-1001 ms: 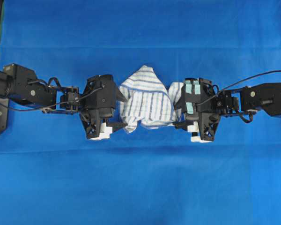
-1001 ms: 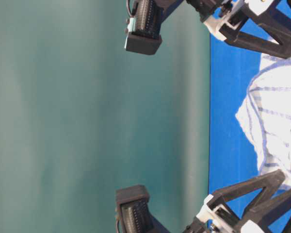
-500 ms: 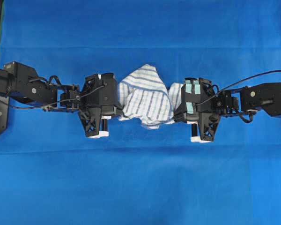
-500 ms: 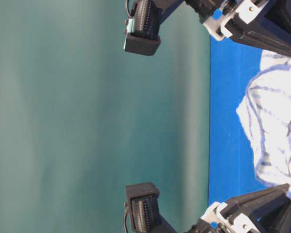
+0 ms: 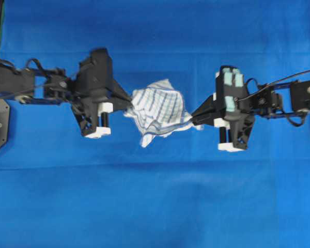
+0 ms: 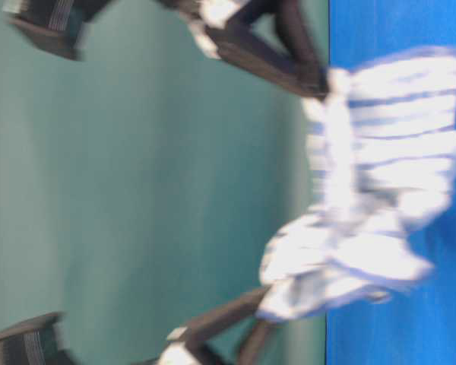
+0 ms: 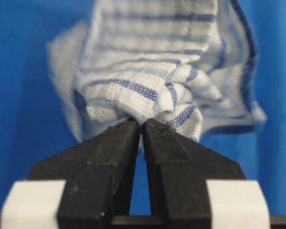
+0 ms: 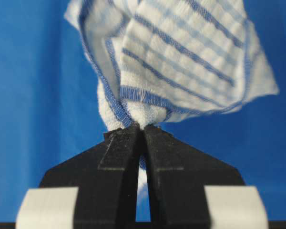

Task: Lift the towel with both arms.
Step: 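Lift the towel upward with both grippers, then open both grippers, releasing the towel onto the table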

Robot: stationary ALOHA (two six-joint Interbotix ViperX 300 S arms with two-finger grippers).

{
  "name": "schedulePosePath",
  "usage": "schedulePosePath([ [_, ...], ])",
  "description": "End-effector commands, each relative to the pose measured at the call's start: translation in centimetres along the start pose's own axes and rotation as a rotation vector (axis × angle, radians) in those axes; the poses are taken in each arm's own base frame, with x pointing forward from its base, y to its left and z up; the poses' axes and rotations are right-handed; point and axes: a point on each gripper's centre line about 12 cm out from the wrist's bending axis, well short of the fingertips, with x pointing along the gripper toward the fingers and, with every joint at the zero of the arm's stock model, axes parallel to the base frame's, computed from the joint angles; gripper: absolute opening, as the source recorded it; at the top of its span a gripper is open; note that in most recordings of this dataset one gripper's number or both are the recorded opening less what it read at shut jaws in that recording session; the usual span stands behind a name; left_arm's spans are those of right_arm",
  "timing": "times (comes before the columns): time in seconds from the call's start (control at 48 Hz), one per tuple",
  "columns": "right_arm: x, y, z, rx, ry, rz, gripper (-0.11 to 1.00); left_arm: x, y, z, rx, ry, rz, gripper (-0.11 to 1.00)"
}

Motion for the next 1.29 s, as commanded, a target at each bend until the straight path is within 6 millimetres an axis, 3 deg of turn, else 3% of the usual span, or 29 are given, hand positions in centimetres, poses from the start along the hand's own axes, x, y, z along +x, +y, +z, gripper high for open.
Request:
schedulePosePath([
  [0.0, -2.4, -0.6, 3.2, 0.014, -0.078, -0.015, 0.04, -1.9, 0.4, 3.2, -0.007, -0.083, 0.011, 0.03],
  [0.396, -10.1, -2.5, 10.6, -0.013, -0.184, -0.092, 0.04, -8.1, 1.4, 11.6, -0.011, -0.202, 0.04, 0.03],
  [0.667, -13.6, -2.6, 14.6, -0.042, -0.239, -0.117, 0.04, -11.7, 1.5, 16.2, -0.01, -0.274, 0.046, 0.03],
  [0.834, -14.8, -2.5, 16.1, -0.049, -0.255, -0.122, 0.04, -12.5, 1.5, 17.1, -0.003, -0.284, 0.046, 0.03],
  [1.168, -14.4, -2.5, 15.9, -0.056, -0.236, -0.121, 0.04, -12.6, 1.2, 17.1, 0.001, -0.286, 0.037, 0.03],
  [1.272, -14.4, -2.5, 15.9, -0.052, -0.237, -0.12, 0.04, -12.7, 1.1, 17.2, -0.003, -0.295, 0.035, 0.18],
])
